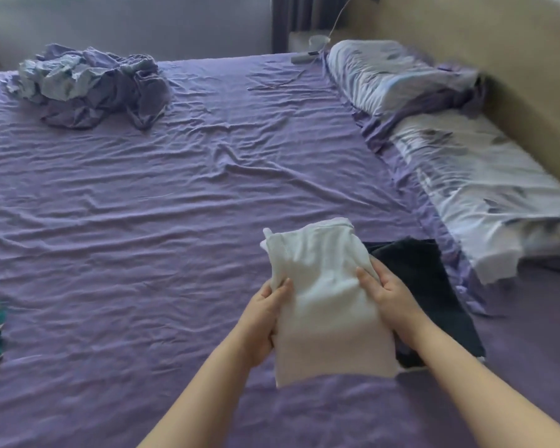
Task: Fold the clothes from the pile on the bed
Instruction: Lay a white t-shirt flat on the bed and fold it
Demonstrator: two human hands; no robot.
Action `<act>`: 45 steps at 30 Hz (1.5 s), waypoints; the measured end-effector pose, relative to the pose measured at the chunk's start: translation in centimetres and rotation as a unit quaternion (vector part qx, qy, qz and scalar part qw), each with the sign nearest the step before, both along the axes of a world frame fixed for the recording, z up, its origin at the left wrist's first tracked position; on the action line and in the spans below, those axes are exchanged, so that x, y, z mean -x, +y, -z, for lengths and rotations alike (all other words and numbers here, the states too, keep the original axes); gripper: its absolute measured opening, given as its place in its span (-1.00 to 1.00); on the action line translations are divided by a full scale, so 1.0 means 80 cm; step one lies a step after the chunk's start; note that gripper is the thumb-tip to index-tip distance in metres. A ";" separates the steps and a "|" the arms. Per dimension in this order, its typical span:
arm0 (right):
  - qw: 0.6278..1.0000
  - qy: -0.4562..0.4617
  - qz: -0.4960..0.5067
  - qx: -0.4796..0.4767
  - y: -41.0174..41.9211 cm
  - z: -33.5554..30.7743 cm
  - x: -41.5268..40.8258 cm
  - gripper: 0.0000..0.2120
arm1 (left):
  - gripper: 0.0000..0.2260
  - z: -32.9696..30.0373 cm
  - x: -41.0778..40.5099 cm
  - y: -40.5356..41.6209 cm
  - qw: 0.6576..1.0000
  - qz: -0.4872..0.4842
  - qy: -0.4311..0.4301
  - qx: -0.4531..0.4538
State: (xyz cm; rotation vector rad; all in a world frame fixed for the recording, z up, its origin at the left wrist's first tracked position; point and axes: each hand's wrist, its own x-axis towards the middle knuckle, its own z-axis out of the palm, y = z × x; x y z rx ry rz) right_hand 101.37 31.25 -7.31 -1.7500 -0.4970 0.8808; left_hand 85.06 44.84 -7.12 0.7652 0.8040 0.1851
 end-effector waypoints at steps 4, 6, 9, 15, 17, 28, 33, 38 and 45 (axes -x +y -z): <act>0.998 -0.051 0.015 0.022 -0.071 -0.009 -0.085 -0.67 | -0.83 -0.002 -0.091 -0.064 0.999 0.033 -0.014 0.019; 0.996 -0.073 0.024 0.039 -0.099 -0.008 -0.122 -0.67 | -0.83 0.005 -0.132 -0.092 0.999 0.042 -0.016 0.024; 0.992 -0.087 0.038 0.077 -0.132 0.007 -0.173 -0.69 | -0.82 0.025 -0.184 -0.125 0.998 0.054 0.002 0.023; 0.967 -0.156 0.010 0.202 -0.163 0.093 -0.224 -0.55 | -0.55 0.087 -0.229 -0.161 0.955 0.134 0.115 -0.240; 0.955 -0.182 0.024 0.234 -0.166 0.115 -0.222 -0.51 | -0.33 0.100 -0.227 -0.167 0.912 0.169 0.156 -0.339; 0.836 -0.457 -0.133 0.273 -0.151 0.135 -0.189 -0.42 | -0.15 0.135 -0.233 -0.158 0.516 0.423 0.203 -0.717; 0.828 -0.376 -0.161 0.384 -0.153 0.185 -0.199 -0.40 | -0.05 0.172 -0.225 -0.145 0.553 0.421 0.226 -0.683; 0.824 -0.359 -0.164 0.406 -0.145 0.201 -0.204 -0.39 | -0.06 0.194 -0.234 -0.137 0.566 0.421 0.225 -0.672; 0.792 -0.385 -0.138 0.453 -0.129 0.155 -0.167 -0.42 | -0.29 0.147 -0.216 -0.152 0.582 0.434 0.252 -0.641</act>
